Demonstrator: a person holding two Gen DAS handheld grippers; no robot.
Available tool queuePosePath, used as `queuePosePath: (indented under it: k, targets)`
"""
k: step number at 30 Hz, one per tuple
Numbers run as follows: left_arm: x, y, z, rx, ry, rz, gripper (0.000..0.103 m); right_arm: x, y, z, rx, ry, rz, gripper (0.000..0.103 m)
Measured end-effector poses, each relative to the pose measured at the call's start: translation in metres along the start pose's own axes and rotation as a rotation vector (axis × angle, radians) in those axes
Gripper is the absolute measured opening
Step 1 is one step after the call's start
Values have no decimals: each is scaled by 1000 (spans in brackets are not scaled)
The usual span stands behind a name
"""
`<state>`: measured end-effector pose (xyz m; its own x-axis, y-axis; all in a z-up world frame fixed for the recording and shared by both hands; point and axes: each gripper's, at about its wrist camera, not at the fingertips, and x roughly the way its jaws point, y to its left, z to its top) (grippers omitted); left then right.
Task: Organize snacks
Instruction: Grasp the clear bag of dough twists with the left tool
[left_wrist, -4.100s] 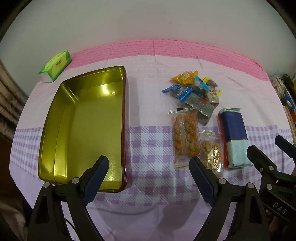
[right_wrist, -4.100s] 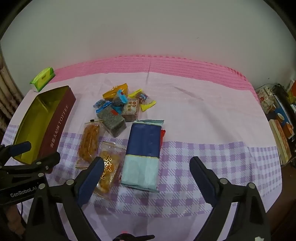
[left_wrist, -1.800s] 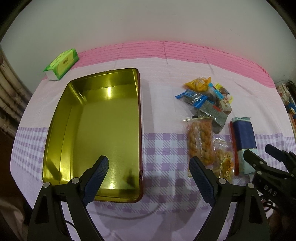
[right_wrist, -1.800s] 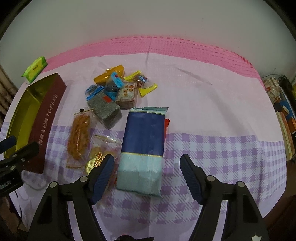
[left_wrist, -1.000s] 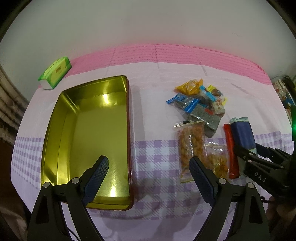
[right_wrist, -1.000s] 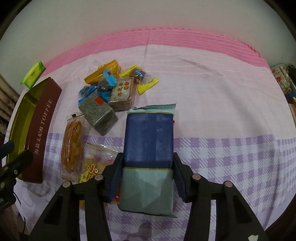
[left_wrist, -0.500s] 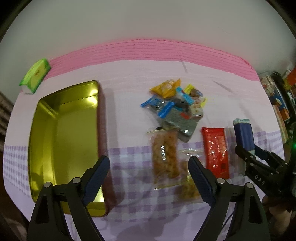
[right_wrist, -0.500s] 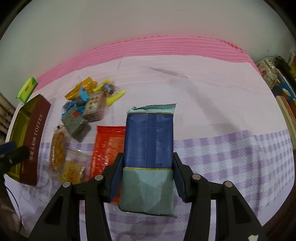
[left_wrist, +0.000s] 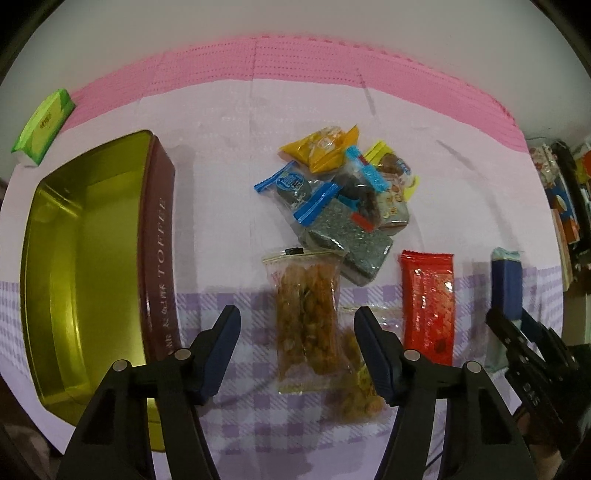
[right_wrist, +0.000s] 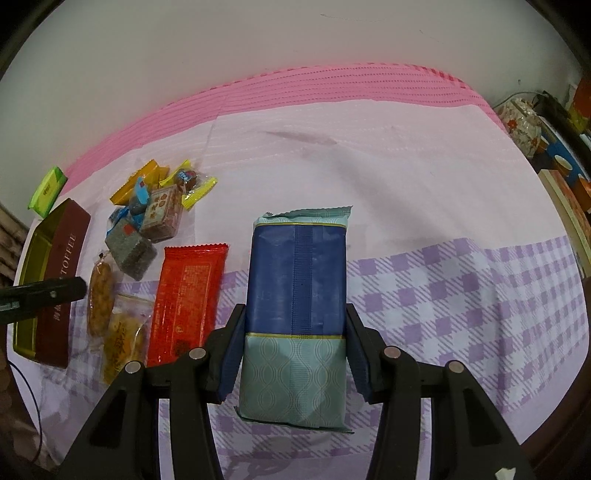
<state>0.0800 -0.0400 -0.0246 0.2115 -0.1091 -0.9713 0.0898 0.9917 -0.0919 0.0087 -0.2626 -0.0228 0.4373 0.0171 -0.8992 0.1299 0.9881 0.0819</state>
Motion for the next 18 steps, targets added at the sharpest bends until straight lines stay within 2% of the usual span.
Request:
queuePosePath:
  k: [13,15,18]
  targets:
    - [30,-1,-2,8,29,45,57,0,-2,-2,6,3,23,47]
    - [32,0,-4,9,33,46,48,1,-1,-2,5,3,24,47]
    - [31,1,-6,22,28,58,42,1,0,-2,6,4,23,47]
